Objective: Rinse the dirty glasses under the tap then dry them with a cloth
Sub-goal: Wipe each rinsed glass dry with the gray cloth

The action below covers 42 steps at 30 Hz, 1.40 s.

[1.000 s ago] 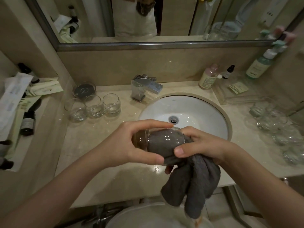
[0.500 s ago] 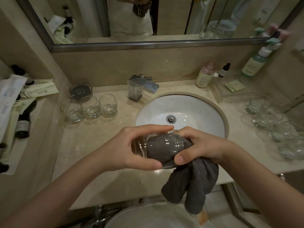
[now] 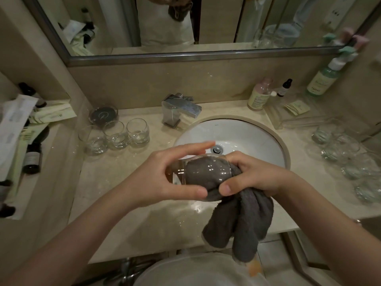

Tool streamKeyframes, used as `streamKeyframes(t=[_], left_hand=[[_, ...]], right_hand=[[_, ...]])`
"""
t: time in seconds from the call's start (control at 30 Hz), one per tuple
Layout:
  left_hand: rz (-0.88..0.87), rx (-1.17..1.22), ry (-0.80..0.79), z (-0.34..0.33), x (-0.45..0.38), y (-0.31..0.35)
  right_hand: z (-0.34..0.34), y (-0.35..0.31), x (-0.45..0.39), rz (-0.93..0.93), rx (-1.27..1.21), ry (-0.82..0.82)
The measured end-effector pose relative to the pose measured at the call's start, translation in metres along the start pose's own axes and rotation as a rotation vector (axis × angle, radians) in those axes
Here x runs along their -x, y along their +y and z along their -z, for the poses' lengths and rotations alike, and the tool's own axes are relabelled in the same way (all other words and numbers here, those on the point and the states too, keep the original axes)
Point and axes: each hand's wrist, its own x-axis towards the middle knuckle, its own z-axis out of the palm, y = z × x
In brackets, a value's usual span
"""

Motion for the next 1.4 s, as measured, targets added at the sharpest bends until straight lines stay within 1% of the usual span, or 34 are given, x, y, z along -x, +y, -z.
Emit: streamKeyframes(t=[0.03,0.07,0.1,0.13,0.17,0.23,0.3,0.37,0.4,0.5,0.53,0.57,0.63,0.67,0.73,0.77,0.8,0.87,0.93,1.03,1.07,1.1,1.13,1.17,1.23,1.27,1.33,1.4], left_hand=[[-0.039,-0.071,-0.012,0.000,0.000,0.000],[-0.049,-0.088,-0.020,0.000,0.000,0.000],[-0.027,-0.045,-0.025,-0.001,0.001,0.001],[0.020,0.059,-0.025,-0.001,0.001,0.000],[0.083,0.213,-0.027,-0.002,0.000,-0.001],[0.264,0.514,-0.049,-0.006,-0.001,-0.004],[0.379,0.641,-0.070,-0.010,0.001,-0.008],[0.367,0.620,-0.045,-0.011,0.001,-0.010],[0.313,0.550,-0.020,-0.011,0.001,-0.010],[0.070,0.157,0.022,-0.004,0.000,-0.006],[0.014,0.055,0.018,-0.002,0.000,-0.004],[-0.019,0.008,0.020,-0.001,-0.002,-0.003],[0.001,0.081,0.035,0.000,-0.003,-0.001],[0.045,0.188,0.037,0.001,-0.005,0.001],[0.201,0.477,0.010,-0.001,-0.009,0.003],[0.281,0.582,-0.013,-0.001,-0.011,0.003],[0.324,0.633,-0.031,-0.002,-0.012,0.002],[0.319,0.635,-0.028,-0.001,-0.013,0.000],[0.212,0.541,-0.026,0.001,-0.013,0.000],[0.014,0.207,-0.045,0.008,-0.013,0.005],[-0.028,0.124,-0.039,0.009,-0.014,0.005],[-0.046,0.102,-0.030,0.010,-0.015,0.006],[-0.034,0.139,-0.024,0.010,-0.016,0.006],[0.005,0.229,-0.026,0.009,-0.018,0.008],[0.146,0.497,-0.049,0.007,-0.021,0.005],[0.227,0.595,-0.069,0.005,-0.022,0.004],[0.311,0.670,-0.097,0.004,-0.022,0.001],[0.293,0.646,-0.079,0.003,-0.021,0.002]], right_hand=[[0.000,0.001,-0.001,-0.008,-0.002,0.003],[0.000,0.002,-0.002,-0.006,0.005,0.000],[-0.001,0.002,-0.003,0.000,0.015,-0.004],[-0.003,0.000,-0.003,0.007,0.028,-0.007],[-0.004,-0.002,-0.003,0.013,0.044,-0.012],[-0.004,-0.006,-0.004,0.016,0.079,-0.036],[-0.003,-0.008,-0.005,0.003,0.131,-0.044],[-0.001,-0.005,-0.006,-0.001,0.143,-0.040],[0.001,-0.002,-0.007,-0.002,0.109,-0.040],[0.007,0.004,-0.008,-0.005,-0.021,0.000],[0.009,0.006,-0.009,-0.002,-0.043,0.016],[0.010,0.007,-0.009,-0.001,-0.050,0.026],[0.010,0.005,-0.010,0.005,-0.026,0.027],[0.009,0.002,-0.010,0.017,-0.004,0.019],[0.007,-0.005,-0.009,0.040,0.051,0.005],[0.006,-0.008,-0.009,0.040,0.082,0.008],[0.007,-0.011,-0.009,0.042,0.113,0.014],[0.007,-0.012,-0.009,0.054,0.158,0.018],[0.009,-0.013,-0.008,0.082,0.138,-0.005],[0.012,-0.010,-0.007,0.077,0.057,0.007],[0.014,-0.008,-0.007,0.070,0.039,0.012],[0.014,-0.007,-0.007,0.068,0.034,0.011],[0.014,-0.008,-0.008,0.074,0.043,0.009],[0.012,-0.010,-0.007,0.080,0.065,0.003],[0.010,-0.018,-0.006,0.085,0.148,-0.009],[0.010,-0.021,-0.005,0.080,0.200,-0.006],[0.010,-0.026,-0.004,0.072,0.284,0.015],[0.012,-0.024,-0.004,0.085,0.299,0.018]])
